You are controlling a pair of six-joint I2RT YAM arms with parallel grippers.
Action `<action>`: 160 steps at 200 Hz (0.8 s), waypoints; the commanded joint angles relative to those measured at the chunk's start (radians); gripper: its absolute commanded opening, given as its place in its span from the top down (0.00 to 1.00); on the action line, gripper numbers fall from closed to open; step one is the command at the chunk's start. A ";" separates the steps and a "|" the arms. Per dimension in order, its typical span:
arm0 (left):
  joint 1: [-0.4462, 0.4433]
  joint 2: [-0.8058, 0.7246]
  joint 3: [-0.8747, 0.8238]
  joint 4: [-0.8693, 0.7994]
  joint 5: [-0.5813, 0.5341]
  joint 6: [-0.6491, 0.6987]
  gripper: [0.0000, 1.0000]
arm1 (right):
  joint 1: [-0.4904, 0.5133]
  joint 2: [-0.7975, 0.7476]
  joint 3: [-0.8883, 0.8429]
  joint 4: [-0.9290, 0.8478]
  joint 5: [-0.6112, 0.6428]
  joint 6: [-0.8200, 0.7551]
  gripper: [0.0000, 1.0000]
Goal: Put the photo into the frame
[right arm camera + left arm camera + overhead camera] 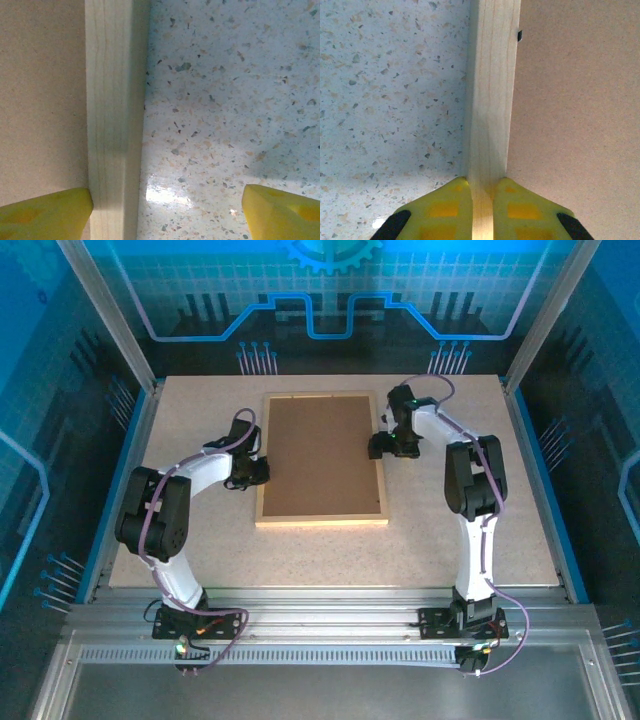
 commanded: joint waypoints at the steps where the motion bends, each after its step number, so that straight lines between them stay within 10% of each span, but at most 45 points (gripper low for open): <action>1: 0.002 0.035 0.008 -0.041 0.018 0.012 0.90 | 0.076 0.090 0.023 -0.046 0.035 -0.011 0.17; 58: 0.003 0.035 0.003 -0.036 0.018 0.012 0.90 | 0.120 0.157 0.107 -0.126 0.138 -0.025 0.13; 116: 0.003 0.033 0.008 -0.045 0.011 0.017 0.90 | 0.033 -0.038 0.061 0.000 -0.228 0.030 0.13; 160: 0.003 0.037 0.012 -0.052 0.013 0.026 0.94 | -0.039 -0.112 0.049 0.023 -0.168 0.021 0.14</action>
